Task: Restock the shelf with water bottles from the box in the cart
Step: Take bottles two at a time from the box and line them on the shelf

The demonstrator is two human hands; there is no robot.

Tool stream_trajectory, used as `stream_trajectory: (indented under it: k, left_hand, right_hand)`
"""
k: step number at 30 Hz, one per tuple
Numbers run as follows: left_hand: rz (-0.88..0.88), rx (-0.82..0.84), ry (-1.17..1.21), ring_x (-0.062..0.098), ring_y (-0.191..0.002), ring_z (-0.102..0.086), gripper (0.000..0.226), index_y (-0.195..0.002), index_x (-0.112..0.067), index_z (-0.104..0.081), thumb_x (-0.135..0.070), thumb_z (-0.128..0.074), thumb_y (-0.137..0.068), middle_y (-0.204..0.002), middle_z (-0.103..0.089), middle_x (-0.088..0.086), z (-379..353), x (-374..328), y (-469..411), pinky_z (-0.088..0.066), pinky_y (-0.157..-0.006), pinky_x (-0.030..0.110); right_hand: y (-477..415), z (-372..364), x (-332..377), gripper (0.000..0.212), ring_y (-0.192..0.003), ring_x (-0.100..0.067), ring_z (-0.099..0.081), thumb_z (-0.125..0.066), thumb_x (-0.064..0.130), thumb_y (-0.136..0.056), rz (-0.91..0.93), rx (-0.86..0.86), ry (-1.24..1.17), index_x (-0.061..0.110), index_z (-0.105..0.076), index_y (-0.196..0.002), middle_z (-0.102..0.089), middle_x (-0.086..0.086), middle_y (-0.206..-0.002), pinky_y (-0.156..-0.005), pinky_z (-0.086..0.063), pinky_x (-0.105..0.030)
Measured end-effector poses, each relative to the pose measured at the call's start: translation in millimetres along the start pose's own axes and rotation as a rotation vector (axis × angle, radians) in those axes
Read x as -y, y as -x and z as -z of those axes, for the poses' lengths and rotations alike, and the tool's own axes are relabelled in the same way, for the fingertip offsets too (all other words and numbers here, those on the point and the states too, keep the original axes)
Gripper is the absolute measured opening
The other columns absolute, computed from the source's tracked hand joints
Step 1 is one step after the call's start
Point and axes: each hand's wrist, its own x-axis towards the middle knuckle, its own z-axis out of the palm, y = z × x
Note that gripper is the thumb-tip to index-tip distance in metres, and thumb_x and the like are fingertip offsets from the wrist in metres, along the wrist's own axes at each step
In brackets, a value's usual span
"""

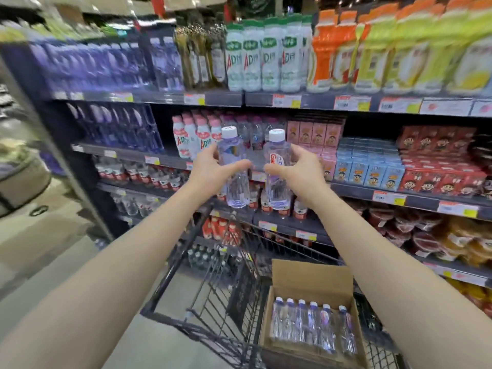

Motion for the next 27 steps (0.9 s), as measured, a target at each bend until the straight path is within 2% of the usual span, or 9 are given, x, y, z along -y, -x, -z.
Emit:
stream_trajectory:
  k: [4,8,10,13,16,20,22,24,27]
  left_hand:
    - [0.006,-0.110,0.037,0.014,-0.107,-0.067,0.083,-0.129,-0.023,-0.059,-0.067,-0.088,-0.064,-0.120,-0.069,-0.007,61.3,-6.6,-1.1,-0.056,-0.097,0.043]
    - [0.022,-0.264,0.124,0.018,-0.112,-0.065,0.089,-0.128,-0.027,-0.047,-0.061,-0.093,-0.060,-0.125,-0.063,-0.001,127.8,0.0,-2.8,-0.055,-0.098,0.043]
    - [0.021,-0.321,0.134,0.018,-0.109,-0.066,0.087,-0.129,-0.027,-0.048,-0.057,-0.094,-0.062,-0.122,-0.065,0.000,163.8,9.9,-6.9,-0.056,-0.096,0.041]
    - [0.024,-0.357,0.149,0.018,-0.101,-0.070,0.078,-0.129,-0.026,-0.051,-0.046,-0.095,-0.068,-0.113,-0.069,0.001,218.1,30.1,-12.0,-0.058,-0.088,0.037]
    - [0.020,-0.361,0.128,0.016,-0.099,-0.070,0.075,-0.128,-0.032,-0.049,-0.046,-0.094,-0.069,-0.111,-0.069,0.000,271.8,60.5,-20.9,-0.057,-0.085,0.034]
    - [0.007,-0.336,0.121,0.015,-0.099,-0.068,0.073,-0.130,-0.035,-0.047,-0.045,-0.092,-0.073,-0.112,-0.067,0.000,344.6,106.5,-37.1,-0.053,-0.080,0.030]
    - [0.003,-0.309,0.121,0.016,-0.100,-0.069,0.071,-0.128,-0.038,-0.048,-0.044,-0.092,-0.073,-0.113,-0.067,0.003,382.0,130.9,-48.6,-0.053,-0.076,0.026]
    - [-0.001,-0.288,0.115,0.017,-0.102,-0.069,0.072,-0.128,-0.039,-0.049,-0.045,-0.093,-0.071,-0.114,-0.068,0.003,421.9,154.6,-63.8,-0.054,-0.076,0.025]
    - [-0.009,-0.261,0.106,0.016,-0.101,-0.071,0.078,-0.135,-0.035,-0.051,-0.046,-0.093,-0.071,-0.114,-0.068,0.002,477.0,181.4,-92.2,-0.058,-0.081,0.027]
  right_hand:
    - [-15.0,-38.3,43.9,0.107,-0.130,-0.018,-0.058,-0.090,0.063,-0.055,0.072,0.050,-0.032,0.023,-0.054,-0.147,-0.059,0.005,-0.146,-0.110,-0.048,-0.047]
    - [-34.8,-88.6,80.9,0.108,-0.122,-0.017,-0.065,-0.093,0.069,-0.045,0.148,0.109,-0.042,0.022,-0.064,-0.138,-0.068,0.006,-0.134,-0.107,-0.052,-0.047]
    - [-38.0,-117.7,104.8,0.085,-0.113,-0.013,-0.068,-0.095,0.057,-0.055,0.156,0.150,-0.039,0.024,-0.069,-0.129,-0.073,0.010,-0.122,-0.101,-0.054,-0.041]
    - [-48.1,-166.5,127.2,0.042,-0.087,-0.002,-0.067,-0.091,0.029,-0.075,0.181,0.198,-0.030,0.026,-0.074,-0.113,-0.073,0.016,-0.098,-0.081,-0.051,-0.027]
    - [-59.7,-224.8,148.3,0.026,-0.073,0.003,-0.059,-0.089,0.030,-0.078,0.224,0.236,-0.001,0.029,-0.069,-0.095,-0.066,0.019,-0.085,-0.063,-0.043,-0.010]
    - [-76.1,-314.5,177.3,0.036,-0.063,0.015,-0.057,-0.087,0.025,-0.081,0.221,0.254,-0.019,0.043,-0.056,-0.079,-0.060,0.026,-0.081,-0.051,-0.041,-0.002]
    - [-87.1,-359.2,187.6,0.028,-0.071,0.016,-0.061,-0.088,0.028,-0.079,0.214,0.249,-0.028,0.039,-0.065,-0.089,-0.065,0.025,-0.087,-0.056,-0.044,-0.004]
    - [-103.9,-403.9,198.9,0.038,-0.091,-0.002,-0.070,-0.091,0.036,-0.074,0.214,0.231,-0.023,0.028,-0.074,-0.107,-0.074,0.015,-0.098,-0.072,-0.053,-0.020]
    - [-129.3,-463.3,219.0,0.037,-0.093,-0.015,-0.075,-0.092,0.036,-0.072,0.214,0.200,-0.021,0.025,-0.077,-0.104,-0.079,0.008,-0.096,-0.085,-0.061,-0.040]
